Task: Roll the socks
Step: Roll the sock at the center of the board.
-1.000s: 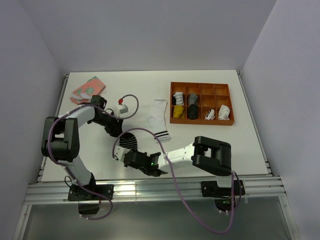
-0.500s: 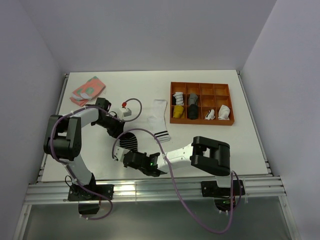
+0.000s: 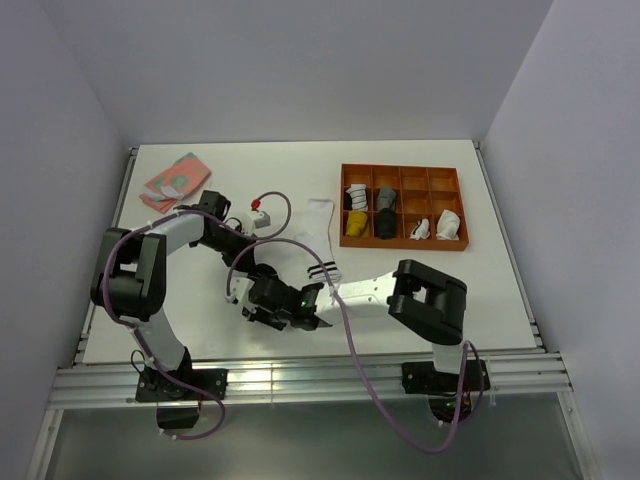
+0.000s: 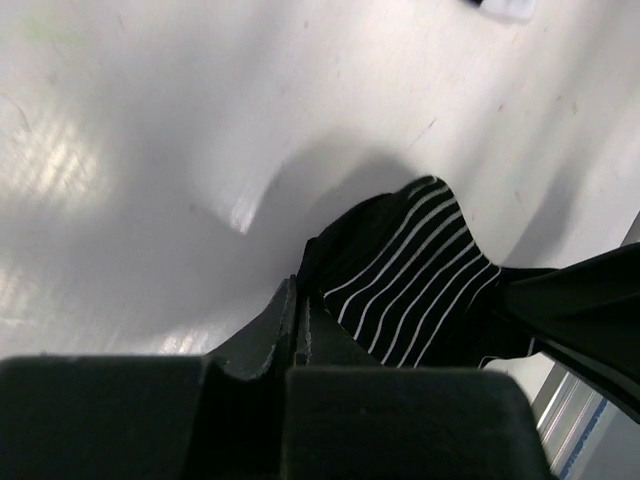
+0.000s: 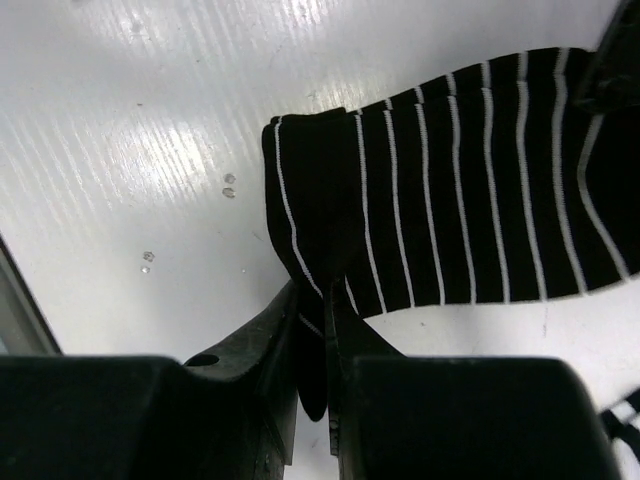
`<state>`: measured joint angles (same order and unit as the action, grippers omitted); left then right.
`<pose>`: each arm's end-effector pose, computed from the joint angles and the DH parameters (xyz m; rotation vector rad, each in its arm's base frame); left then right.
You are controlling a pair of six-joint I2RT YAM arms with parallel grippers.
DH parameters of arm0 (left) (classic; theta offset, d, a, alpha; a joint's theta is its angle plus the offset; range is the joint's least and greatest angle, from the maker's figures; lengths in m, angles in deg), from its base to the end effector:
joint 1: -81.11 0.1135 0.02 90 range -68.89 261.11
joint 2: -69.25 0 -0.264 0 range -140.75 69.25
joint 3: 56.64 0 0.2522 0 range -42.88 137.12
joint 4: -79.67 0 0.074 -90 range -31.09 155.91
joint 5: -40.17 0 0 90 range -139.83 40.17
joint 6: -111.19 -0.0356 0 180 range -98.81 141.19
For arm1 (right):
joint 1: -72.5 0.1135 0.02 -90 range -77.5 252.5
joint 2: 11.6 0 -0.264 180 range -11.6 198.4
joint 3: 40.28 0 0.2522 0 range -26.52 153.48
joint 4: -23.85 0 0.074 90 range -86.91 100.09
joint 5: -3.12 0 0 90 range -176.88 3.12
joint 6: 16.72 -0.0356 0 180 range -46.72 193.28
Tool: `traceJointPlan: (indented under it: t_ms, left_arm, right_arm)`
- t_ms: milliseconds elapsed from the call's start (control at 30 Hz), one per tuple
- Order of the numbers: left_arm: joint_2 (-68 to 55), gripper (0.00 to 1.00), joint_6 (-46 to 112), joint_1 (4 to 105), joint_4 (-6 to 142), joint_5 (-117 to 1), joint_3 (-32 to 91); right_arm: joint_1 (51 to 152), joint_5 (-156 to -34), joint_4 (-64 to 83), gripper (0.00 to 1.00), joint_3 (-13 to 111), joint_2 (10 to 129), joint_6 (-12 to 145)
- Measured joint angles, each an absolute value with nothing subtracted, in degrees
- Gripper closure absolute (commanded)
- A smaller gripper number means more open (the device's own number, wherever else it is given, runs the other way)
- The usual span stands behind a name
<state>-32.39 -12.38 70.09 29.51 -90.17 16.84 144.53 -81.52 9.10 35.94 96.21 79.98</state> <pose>0.3059 -0.0830 0.1540 1.1044 2.4294 -0.9074 0.1238 0.3710 0.1536 -1.4986 1.8982 0.4275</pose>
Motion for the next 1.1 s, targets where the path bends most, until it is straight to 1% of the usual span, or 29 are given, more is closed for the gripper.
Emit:
traceJointPlan:
  t_ms: [167, 300, 433, 667, 800, 833, 867, 933, 967, 1033, 1100]
  left_arm:
    - [-32.39, 1.00, -10.65, 69.32, 31.12, -91.59, 17.69]
    - [-32.39, 1.00, -9.16, 68.49, 32.94, -91.96, 17.69]
    - [-32.39, 1.00, -7.52, 67.90, 34.88, -92.02, 17.69]
    - [-32.74, 1.00, -4.75, 68.14, 36.92, -91.02, 17.69]
    - [-33.07, 0.96, -3.17, 68.45, 38.60, -89.77, 17.54]
    - [-33.07, 0.95, -2.85, 68.53, 39.08, -89.47, 17.47]
    - [-33.07, 0.88, -2.34, 68.58, 39.63, -89.10, 17.34]
    - [-33.07, 0.83, -1.49, 68.58, 40.54, -88.37, 16.99]
    - [-33.07, 0.75, -1.25, 68.58, 41.38, -88.00, 16.67]
    - [-33.03, 0.66, -0.68, 68.64, 42.62, -87.28, 16.18]
    - [-32.44, 0.62, -0.05, 68.73, 44.35, -86.50, 15.33]
  right_arm:
    - [139.78, -90.06, 7.43, 0.84, 36.57, 96.21, 76.63]
    - [134.76, -99.18, 6.34, 0.83, 37.01, 96.23, 73.03]
    - [130.17, -107.18, 3.76, 0.83, 39.50, 97.78, 69.90]
    - [127.63, -117.97, 1.88, 0.83, 44.29, 102.81, 65.42]
    - [126.43, -121.84, 1.34, 0.84, 45.71, 104.14, 64.76]
    - [126.17, -122.65, 1.34, 0.84, 45.99, 104.45, 64.57]
    - [125.86, -123.44, 1.36, 0.84, 46.25, 104.82, 64.33]
    - [125.31, -124.47, 1.27, 0.84, 46.56, 105.39, 63.91]
    - [125.07, -124.82, 0.97, 0.84, 46.69, 105.67, 63.72]
    - [124.48, -124.84, -1.26, 0.84, 47.39, 106.48, 62.56]
    - [123.72, -126.00, -2.82, 0.85, 47.74, 107.05, 61.84]
